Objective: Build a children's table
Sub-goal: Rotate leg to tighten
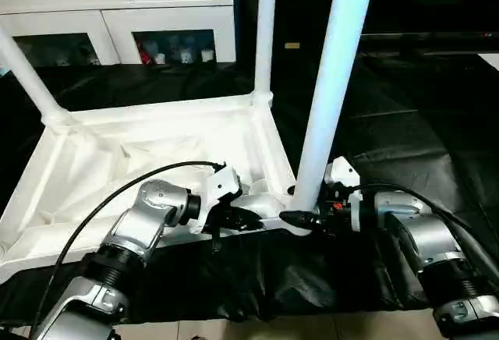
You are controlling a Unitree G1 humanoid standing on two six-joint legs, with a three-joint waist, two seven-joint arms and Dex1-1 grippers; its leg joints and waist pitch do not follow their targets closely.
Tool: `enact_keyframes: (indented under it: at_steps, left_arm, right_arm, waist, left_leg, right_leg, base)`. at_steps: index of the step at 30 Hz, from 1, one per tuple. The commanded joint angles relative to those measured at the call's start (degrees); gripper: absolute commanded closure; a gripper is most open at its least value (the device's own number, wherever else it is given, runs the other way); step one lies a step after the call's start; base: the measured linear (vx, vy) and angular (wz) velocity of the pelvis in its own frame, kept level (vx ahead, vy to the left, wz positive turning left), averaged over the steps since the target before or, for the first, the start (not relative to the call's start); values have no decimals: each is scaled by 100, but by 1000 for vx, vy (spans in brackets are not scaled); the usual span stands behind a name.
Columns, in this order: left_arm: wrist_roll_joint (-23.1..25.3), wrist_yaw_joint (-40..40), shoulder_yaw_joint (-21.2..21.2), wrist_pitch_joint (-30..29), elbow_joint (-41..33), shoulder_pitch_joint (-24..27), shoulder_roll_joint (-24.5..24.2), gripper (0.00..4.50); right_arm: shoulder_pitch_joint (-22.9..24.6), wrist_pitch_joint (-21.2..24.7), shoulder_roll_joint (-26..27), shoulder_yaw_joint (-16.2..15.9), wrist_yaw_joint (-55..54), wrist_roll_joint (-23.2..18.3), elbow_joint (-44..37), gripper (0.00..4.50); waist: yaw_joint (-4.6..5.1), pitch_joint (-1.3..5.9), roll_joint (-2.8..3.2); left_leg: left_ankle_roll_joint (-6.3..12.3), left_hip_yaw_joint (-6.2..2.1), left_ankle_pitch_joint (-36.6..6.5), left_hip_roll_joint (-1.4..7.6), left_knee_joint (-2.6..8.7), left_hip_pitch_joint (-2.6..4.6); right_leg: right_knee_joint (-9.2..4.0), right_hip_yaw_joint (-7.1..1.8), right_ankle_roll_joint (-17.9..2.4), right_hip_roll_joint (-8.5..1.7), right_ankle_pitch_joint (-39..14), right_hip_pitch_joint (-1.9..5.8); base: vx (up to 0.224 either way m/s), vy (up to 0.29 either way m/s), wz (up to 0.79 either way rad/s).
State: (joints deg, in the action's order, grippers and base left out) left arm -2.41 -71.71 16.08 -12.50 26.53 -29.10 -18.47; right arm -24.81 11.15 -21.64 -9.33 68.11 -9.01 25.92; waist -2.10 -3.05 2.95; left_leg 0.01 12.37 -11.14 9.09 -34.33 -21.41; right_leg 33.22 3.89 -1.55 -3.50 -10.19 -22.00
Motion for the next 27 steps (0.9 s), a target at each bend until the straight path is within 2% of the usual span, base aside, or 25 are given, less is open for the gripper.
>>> enact_keyframes:
  at_steps: [1,3,8,12,13,15,16,19,20,21,24,25,26,27]
  left_arm:
    - [-161,30,-78,107,-274,-88,37,450]
    - [-166,28,-64,95,-279,-88,24,450]
    - [-146,163,-79,103,-289,-69,83,450]
    - [-42,689,-150,141,-190,-142,293,450]
    - [46,1048,-189,102,-106,-198,438,450]
    - [112,1269,-204,88,-54,-231,521,450]
    - [151,1438,-221,73,-11,-259,595,450]
    - [305,2218,-269,-8,240,-452,1042,450]
    - [338,2392,-273,-28,305,-507,1164,450]
    - [392,2643,-284,-38,402,-590,1314,450]
    - [421,2802,-271,-35,484,-669,1469,450]
    - [431,2860,-248,10,545,-716,1565,450]
    - [424,2869,-236,39,580,-736,1604,450]
    - [424,2859,-230,46,579,-736,1602,450]
  right_arm:
    - [127,120,52,-318,300,5,-98,158]
    - [144,123,65,-354,319,16,-124,185]
    - [256,198,120,-399,305,-16,-241,196]
    - [370,348,365,-201,-86,-199,-317,198]
    - [334,342,590,-36,-636,-140,-203,198]
    - [282,286,743,74,-1051,-56,-66,198]
    - [229,243,865,158,-1384,11,69,198]
    - [-62,151,1443,473,-2818,203,680,199]
    - [-138,149,1589,531,-3169,254,818,199]
    - [-250,108,1765,573,-3574,328,995,199]
    - [-428,103,1948,585,-4089,497,1226,199]
    - [-571,59,2124,674,-4306,475,1392,199]
    - [-644,15,2214,732,-4369,439,1482,199]
    - [-654,-8,2219,727,-4366,445,1488,199]
  waist:
    - [14,363,-78]
    - [9,366,-78]
    - [6,365,-87]
    - [-6,350,-85]
    - [16,347,-88]
    - [56,339,-97]
    - [84,320,-90]
    - [142,315,-54]
    - [205,309,-72]
    - [256,315,-42]
    - [314,317,-72]
    - [326,317,-49]
    - [359,327,-56]
    - [352,338,-55]
  left_leg:
    - [356,-258,-1067,503,404,130]
    - [368,-257,-1033,501,397,122]
    - [375,-260,-1008,501,397,119]
    - [338,-257,-1108,507,405,153]
    - [283,-267,-1158,504,415,143]
    - [191,-290,-1298,481,420,142]
    - [145,-290,-1408,479,425,154]
    - [13,-316,-1590,478,444,159]
    - [-93,-343,-1768,463,455,171]
    - [-133,-351,-1844,453,448,174]
    - [-31,-339,-1888,428,426,168]
    - [-5,-335,-1884,424,423,167]
    - [26,-339,-1832,424,425,143]
    - [64,-332,-1747,433,424,138]
  right_leg:
    - [-380,-319,-1220,-563,-1600,174]
    - [-380,-319,-1226,-570,-1570,182]
    - [-381,-318,-1204,-570,-1587,185]
    - [-410,-327,-1184,-567,-1724,151]
    - [-416,-328,-1165,-571,-1819,155]
    - [-448,-315,-1099,-590,-2102,161]
    - [-484,-322,-1031,-584,-2327,128]
    - [-493,-315,-985,-577,-2440,114]
    - [-499,-290,-962,-573,-2578,117]
    - [-502,-291,-946,-588,-2632,114]
    - [-547,-304,-922,-591,-2650,103]
    - [-549,-308,-926,-587,-2644,93]
    - [-542,-306,-939,-586,-2567,111]
    - [-530,-310,-966,-585,-2407,121]
  base:
    - [0,0,0]
    - [0,0,0]
    - [0,0,0]
    - [0,0,0]
    - [0,0,0]
    - [0,0,0]
    - [0,0,0]
    - [0,0,0]
    - [0,0,0]
    - [0,0,0]
    - [0,0,0]
    - [0,0,0]
    - [0,0,0]
    - [0,0,0]
